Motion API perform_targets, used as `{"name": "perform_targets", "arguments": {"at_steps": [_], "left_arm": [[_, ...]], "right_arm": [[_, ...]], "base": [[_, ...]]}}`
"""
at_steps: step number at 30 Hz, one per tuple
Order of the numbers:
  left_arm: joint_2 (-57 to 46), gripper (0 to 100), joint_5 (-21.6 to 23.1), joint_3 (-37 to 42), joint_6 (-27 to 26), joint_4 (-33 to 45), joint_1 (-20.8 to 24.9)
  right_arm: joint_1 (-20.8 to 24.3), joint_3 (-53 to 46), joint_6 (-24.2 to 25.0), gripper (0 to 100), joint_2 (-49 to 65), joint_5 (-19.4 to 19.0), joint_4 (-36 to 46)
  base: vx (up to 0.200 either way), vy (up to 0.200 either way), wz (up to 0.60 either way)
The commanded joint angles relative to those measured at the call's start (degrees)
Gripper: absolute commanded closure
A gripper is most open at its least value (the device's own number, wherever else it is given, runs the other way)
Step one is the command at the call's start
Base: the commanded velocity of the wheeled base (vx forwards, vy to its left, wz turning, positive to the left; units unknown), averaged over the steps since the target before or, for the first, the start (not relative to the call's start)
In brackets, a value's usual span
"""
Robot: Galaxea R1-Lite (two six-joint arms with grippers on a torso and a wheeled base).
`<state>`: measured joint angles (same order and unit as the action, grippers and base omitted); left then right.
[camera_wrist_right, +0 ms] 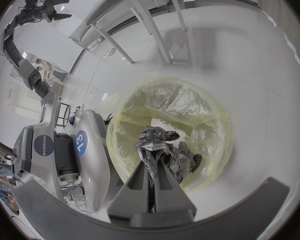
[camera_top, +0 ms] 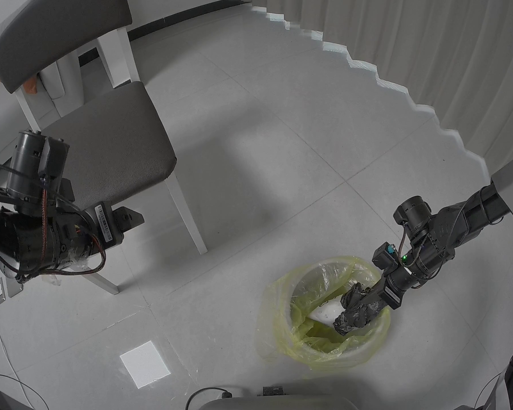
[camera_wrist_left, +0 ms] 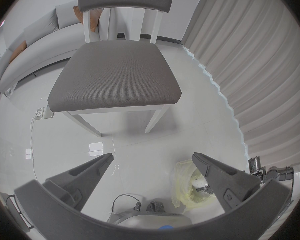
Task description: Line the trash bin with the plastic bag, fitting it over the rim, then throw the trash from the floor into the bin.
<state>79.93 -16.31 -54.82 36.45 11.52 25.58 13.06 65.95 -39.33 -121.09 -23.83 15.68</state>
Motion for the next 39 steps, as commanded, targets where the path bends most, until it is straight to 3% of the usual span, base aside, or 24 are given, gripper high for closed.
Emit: {"name": "perform_targets", "arguments": {"at_steps": [1,17,39], "left_arm": [[-0.04,0,-0.04,-0.02,0.02,-0.36,-0.09],[-0.48,0,-0.04,-0.02,-0.15,-0.53,-1.05],[-0.3,0,0.14,-0.02,-0.06,-1.24,-1.14]], "right_arm": [[-0.31,0.14,0.13,100,-0.29,0.01,-0.12],[3.56,9.99,0.65,100,-8.64,-0.07,-0.03],[2.76,9.55,0.39,100,-10.75,0.1,0.14]], "base": [[0.0,0.0,0.0],[0.0,0.0,0.0],[0.0,0.0,0.0]]}}
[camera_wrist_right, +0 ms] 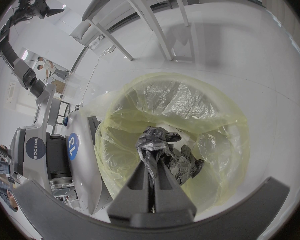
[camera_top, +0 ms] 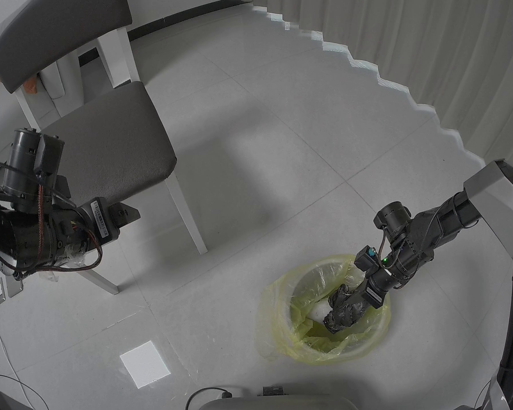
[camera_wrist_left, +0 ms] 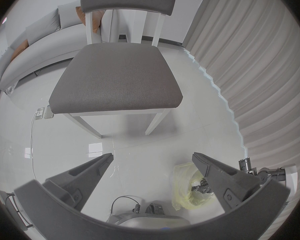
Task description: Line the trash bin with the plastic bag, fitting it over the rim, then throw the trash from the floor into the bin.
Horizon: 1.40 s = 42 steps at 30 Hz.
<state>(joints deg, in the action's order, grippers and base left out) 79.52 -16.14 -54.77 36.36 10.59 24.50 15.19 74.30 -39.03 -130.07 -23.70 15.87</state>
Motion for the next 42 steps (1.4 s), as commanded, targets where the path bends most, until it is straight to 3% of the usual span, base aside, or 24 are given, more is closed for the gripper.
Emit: {"name": "perform_targets", "arguments": {"at_steps": [1,26,27,42], "left_arm": [[0.11,0,-0.03,-0.07,0.02,-0.31,-0.07],[0.29,0,-0.03,0.02,-0.07,-0.31,-0.51],[0.29,0,-0.03,-0.07,-0.07,-0.31,-0.51],[-0.15,0,-0.03,0.02,-0.15,-0.31,-0.95]], "right_arm": [[0.98,1.64,0.1,100,-2.11,-0.03,-0.05],[1.6,5.85,0.01,100,-7.65,0.06,-0.23],[1.69,5.85,0.01,0,-7.65,0.06,-0.14],[1.6,5.59,0.27,0,-7.21,-0.03,0.04]], "base": [[0.0,0.0,0.0],[0.0,0.0,0.0],[0.0,0.0,0.0],[0.0,0.0,0.0]]}}
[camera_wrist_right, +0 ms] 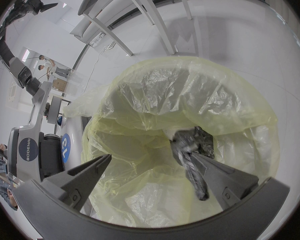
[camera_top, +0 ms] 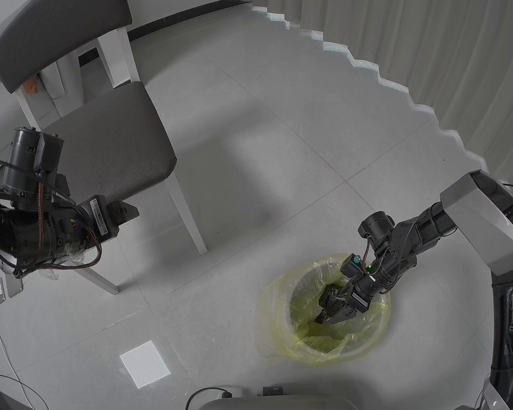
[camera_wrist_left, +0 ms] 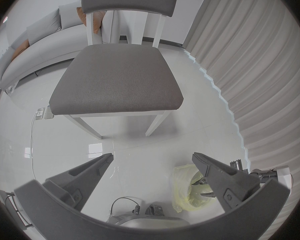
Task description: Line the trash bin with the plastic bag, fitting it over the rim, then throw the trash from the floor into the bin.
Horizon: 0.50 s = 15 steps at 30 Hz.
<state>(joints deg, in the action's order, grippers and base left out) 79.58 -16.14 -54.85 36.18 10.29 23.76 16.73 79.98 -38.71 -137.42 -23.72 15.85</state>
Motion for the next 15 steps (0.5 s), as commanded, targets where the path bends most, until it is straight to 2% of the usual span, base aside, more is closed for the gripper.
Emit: {"name": "perform_targets", "arguments": {"at_steps": [1,15], "left_arm": [[-0.21,0,-0.03,0.09,0.12,-0.01,-0.29],[-1.01,0,-0.03,0.27,-0.06,0.08,-0.38]], "right_arm": [[0.06,0.0,0.03,0,0.58,-0.01,-0.03],[-0.11,-3.25,0.03,0,7.17,-0.1,0.06]], "base": [[0.0,0.0,0.0],[0.0,0.0,0.0]]}}
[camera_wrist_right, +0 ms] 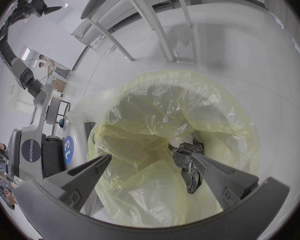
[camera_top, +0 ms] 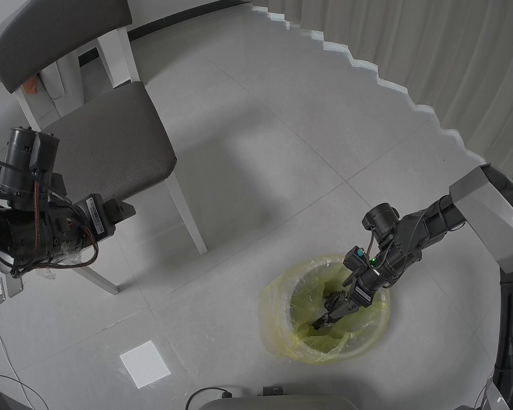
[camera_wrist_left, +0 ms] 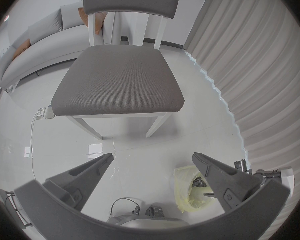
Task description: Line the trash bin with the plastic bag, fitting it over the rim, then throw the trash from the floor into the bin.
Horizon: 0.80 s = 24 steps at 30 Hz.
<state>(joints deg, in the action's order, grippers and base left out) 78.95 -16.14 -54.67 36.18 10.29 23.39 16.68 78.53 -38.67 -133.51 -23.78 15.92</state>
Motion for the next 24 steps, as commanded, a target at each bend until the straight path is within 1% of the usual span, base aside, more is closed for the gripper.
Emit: {"name": "perform_targets", "arguments": {"at_steps": [1,6,8,11,12,14,15,18,19,20,21,22,24], "left_arm": [[-0.37,0,-0.03,0.18,-0.06,0.08,-0.01],[-1.08,0,-0.03,0.97,-1.11,0.7,0.34],[-2.13,0,-0.03,1.76,-3.93,0.61,0.51],[-2.75,0,-0.03,2.2,-4.8,0.43,0.6],[-3.27,0,-0.03,2.47,-4.8,0.52,0.51],[-3.8,0,0.06,2.38,-4.72,0.52,0.25],[-4.06,0,0.06,2.47,-4.8,0.43,-0.01],[-4.15,0,0.14,2.56,-4.8,0.35,-0.89],[-4.15,0,0.14,2.56,-4.8,0.35,-0.89],[-4.24,0,0.5,2.29,-4.98,0.26,-2.56],[-4.24,0,0.5,2.29,-4.98,0.26,-2.56],[-4.94,0,1.02,1.41,-5.24,0.26,-3.97],[-6.52,0,2.78,1.24,-7.27,0.7,-5.55]], "right_arm": [[-0.15,-2.15,-0.09,0,3.87,-0.03,-0.01],[-0.42,-6.02,0.0,0,10.2,0.14,-0.28],[-0.42,-10.15,0.17,0,16.0,0.05,-0.63],[-0.5,-12.97,0.35,0,20.31,0.05,-0.72],[-0.77,-15.16,1.23,0,24.44,0.14,-0.72],[-1.47,-16.31,3.86,0,27.6,0.84,-1.07],[-1.82,-16.66,6.5,0,29.71,2.16,-1.95],[-2.53,-18.06,12.83,0,33.14,4.01,-5.11],[-2.53,-18.06,12.83,0,33.14,4.01,-5.11],[-3.23,-19.56,16.26,0,35.51,4.8,-9.24],[-3.23,-19.56,16.26,0,35.51,4.8,-9.24],[-4.9,-20.61,17.05,0,37.18,5.94,-13.2],[-6.39,-20.96,17.05,0,38.85,7.61,-16.98]], "base": [[0.0,0.0,0.0],[0.0,0.0,0.0],[0.0,0.0,0.0],[0.0,0.0,0.0],[0.0,0.0,0.0],[0.0,0.0,0.0],[0.0,0.0,0.0],[0.0,0.0,0.0],[0.0,0.0,0.0],[0.0,0.0,0.0],[0.0,0.0,0.0],[0.0,0.0,0.0],[0.0,0.0,0.0]]}}
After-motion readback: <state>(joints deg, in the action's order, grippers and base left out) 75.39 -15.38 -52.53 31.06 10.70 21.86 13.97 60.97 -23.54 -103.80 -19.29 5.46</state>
